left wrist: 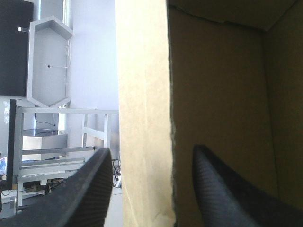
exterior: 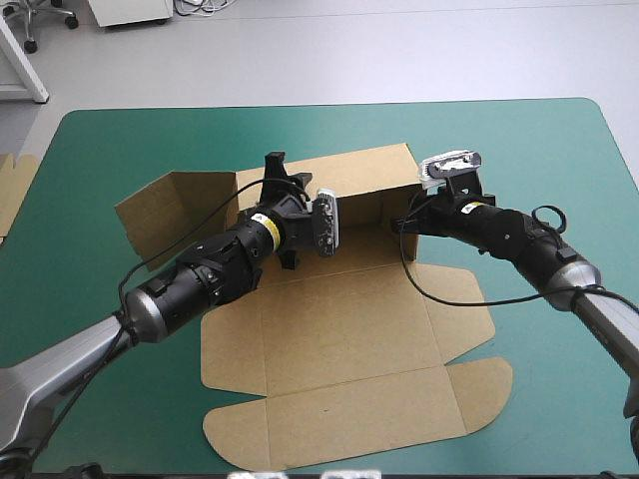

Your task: Fold the box

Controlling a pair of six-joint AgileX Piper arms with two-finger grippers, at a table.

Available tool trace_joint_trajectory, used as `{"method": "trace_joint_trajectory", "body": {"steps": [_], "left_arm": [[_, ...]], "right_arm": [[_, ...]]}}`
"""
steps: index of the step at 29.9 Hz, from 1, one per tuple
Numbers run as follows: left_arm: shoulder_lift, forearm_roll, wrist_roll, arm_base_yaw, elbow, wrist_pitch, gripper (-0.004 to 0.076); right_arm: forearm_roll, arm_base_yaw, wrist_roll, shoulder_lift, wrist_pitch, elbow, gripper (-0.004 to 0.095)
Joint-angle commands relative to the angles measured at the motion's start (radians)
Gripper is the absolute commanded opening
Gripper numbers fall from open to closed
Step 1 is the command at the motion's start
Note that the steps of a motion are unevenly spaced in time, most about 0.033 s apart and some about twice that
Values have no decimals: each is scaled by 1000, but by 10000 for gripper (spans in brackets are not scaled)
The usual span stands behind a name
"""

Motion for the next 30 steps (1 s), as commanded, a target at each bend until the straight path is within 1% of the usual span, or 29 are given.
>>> {"method": "trace_joint_trajectory", "body": {"steps": [1, 3, 7, 10, 14, 16, 19, 22, 27, 30], "left_arm": [[-78, -9, -16, -39, -27, 7, 386], [-98, -13, -16, -74, -27, 48, 386], [-132, -105, -7, -151, -27, 125, 386], [-165, -195, -7, -191, -27, 141, 384], [-213, -367, -7, -171, -47, 133, 372], [-227, -464, -7, -124, -81, 143, 361], [-246, -607, 9, -11, -144, 170, 342], [-263, -683, 42, 114, -205, 211, 336], [-293, -768, 50, 369, -262, 301, 336], [-307, -865, 49, 550, -262, 343, 335]], "right_arm": [[30, 7, 19, -20, 27, -24, -8], [30, 7, 19, -18, 27, -24, -8], [28, 7, 28, -18, 27, -24, -8], [26, 7, 33, -18, 30, -24, -8], [18, 7, 34, -18, 47, -24, -8], [15, 4, 36, -18, 58, -24, -9], [8, -3, 39, -18, 82, -24, -9], [-22, -5, 63, -18, 90, -24, -8], [-28, -5, 76, -19, 99, -26, -9], [-56, -5, 88, -19, 135, -50, -9]]}}
